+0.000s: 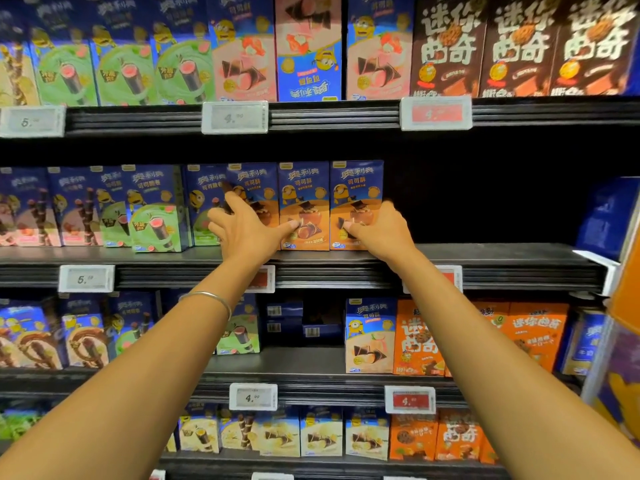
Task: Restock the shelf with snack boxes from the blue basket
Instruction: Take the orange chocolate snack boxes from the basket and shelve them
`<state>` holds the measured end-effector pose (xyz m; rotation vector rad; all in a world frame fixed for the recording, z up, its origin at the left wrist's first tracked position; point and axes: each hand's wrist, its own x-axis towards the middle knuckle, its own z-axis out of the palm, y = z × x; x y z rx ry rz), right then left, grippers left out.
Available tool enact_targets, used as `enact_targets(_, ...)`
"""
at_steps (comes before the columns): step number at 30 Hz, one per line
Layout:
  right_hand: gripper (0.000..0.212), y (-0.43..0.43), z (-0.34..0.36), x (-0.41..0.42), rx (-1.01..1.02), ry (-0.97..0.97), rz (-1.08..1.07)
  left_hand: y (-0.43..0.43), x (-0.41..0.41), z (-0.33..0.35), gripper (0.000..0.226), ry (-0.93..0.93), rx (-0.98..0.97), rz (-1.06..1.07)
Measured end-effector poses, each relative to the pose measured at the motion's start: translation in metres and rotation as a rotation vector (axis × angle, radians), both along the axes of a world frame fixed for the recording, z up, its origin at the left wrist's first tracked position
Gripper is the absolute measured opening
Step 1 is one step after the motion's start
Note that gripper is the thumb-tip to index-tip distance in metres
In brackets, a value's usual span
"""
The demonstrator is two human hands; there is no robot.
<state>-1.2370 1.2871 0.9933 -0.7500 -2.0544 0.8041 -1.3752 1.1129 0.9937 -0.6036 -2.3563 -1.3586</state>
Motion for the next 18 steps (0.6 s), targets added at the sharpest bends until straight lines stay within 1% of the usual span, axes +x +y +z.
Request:
enact_targets(3, 0.076, -0.002, 0.002, 0.003, -0.022, -0.012, 0.027, -0.001, 0.001, 0.000, 0.134, -0.012, 0.000, -0.010)
enact_targets(6, 0.083, -0.004, 0.007, 0.009, -0.075, -0.025, 0.070, -0.004, 0.003, -0.001, 0.134, 0.002, 0.044, -0.016)
enact_targets(8, 0.088, -0.008, 0.008, 0.015, -0.071, -0.017, 0.045, -0.007, 0.006, -0.003, 0.128, 0.079, 0.132, -0.023)
enact_targets(9, 0.087, -0.012, 0.008, 0.018, -0.055, -0.007, 0.031, -0.009, 0.009, -0.006, 0.123, 0.129, 0.182, -0.032)
enact_targets(12, 0.076, -0.025, 0.005, 0.027, -0.022, 0.037, 0.038, -0.016, 0.022, -0.017, 0.109, 0.200, 0.277, -0.085)
enact_targets(15, 0.064, -0.042, 0.000, 0.035, 0.023, 0.116, 0.040, -0.027, 0.041, -0.031, 0.100, 0.215, 0.306, -0.131)
enact_targets(18, 0.046, -0.065, -0.012, 0.046, 0.077, 0.299, 0.054, -0.044, 0.058, -0.044, 0.091, 0.214, 0.347, -0.159)
